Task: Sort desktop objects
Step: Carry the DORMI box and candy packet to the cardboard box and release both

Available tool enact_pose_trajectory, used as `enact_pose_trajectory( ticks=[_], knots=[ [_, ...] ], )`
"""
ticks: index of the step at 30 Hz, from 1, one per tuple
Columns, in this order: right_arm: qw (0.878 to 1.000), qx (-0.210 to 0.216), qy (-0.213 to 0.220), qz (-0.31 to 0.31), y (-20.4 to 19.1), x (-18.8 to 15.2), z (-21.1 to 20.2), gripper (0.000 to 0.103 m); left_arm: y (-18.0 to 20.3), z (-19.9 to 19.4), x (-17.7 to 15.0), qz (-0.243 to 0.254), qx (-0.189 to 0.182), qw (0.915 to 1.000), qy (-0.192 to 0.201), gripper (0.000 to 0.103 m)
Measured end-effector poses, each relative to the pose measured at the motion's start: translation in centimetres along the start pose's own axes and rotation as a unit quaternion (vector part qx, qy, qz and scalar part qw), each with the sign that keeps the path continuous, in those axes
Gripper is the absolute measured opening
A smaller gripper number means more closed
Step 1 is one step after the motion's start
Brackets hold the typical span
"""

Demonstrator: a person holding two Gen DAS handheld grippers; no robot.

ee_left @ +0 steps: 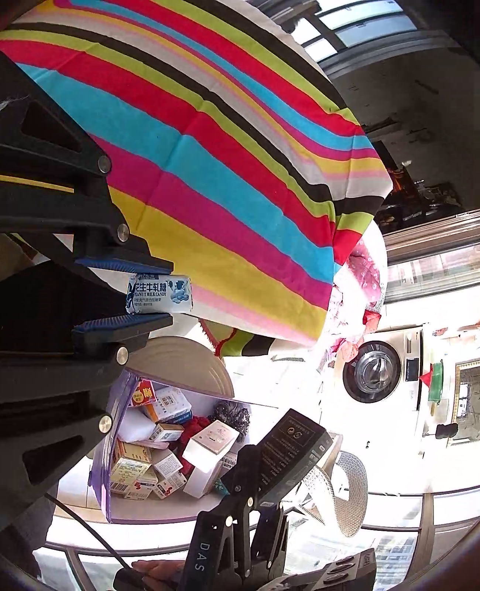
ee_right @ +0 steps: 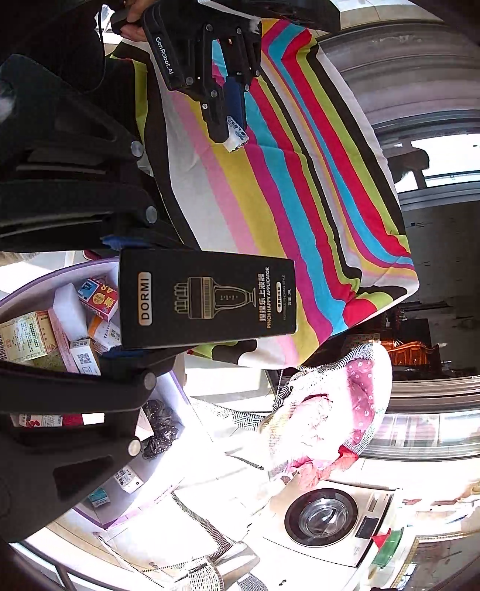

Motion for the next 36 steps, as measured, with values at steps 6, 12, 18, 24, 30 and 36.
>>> enact_pose_trajectory(
  ticks=[6,12,18,24,30,36],
  knots=[
    [0.998,-0.049,-0.007,0.037,4.6,-1.9,-1.9,0.042,5.8,2.3,2.0,0.039,-0.068,0.9967,-0.021,0.021],
    [0.992,-0.104,-0.027,0.069,9.1,-3.8,-3.2,0.042,10.8,4.8,3.4,0.063,-0.116,0.9902,-0.045,0.021],
    [0.985,-0.138,-0.046,0.089,12.1,-5.7,-3.6,0.042,15.7,6.5,4.1,0.096,-0.133,0.9850,-0.054,0.021],
    [0.983,-0.144,-0.057,0.102,13.2,-6.8,-3.0,0.042,17.4,6.7,3.3,0.094,-0.133,0.9851,-0.055,0.021],
    [0.983,-0.145,-0.054,0.097,12.8,-6.5,-2.4,0.042,16.7,6.3,2.7,0.076,-0.126,0.9876,-0.054,0.022],
    [0.980,-0.150,-0.065,0.117,12.9,-6.4,-2.3,0.062,15.8,5.6,3.2,0.051,-0.109,0.9921,-0.035,0.083]
  ],
)
Point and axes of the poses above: each gripper's, at about its wrist camera, not at the fingertips, and z roughly the way its jaws point, y to its right, x to its top, the point moved 1 cm from there along z, roughly the way its jaws point, and after that the axes turned 2 degrees about -x, right-handed, at the moved point
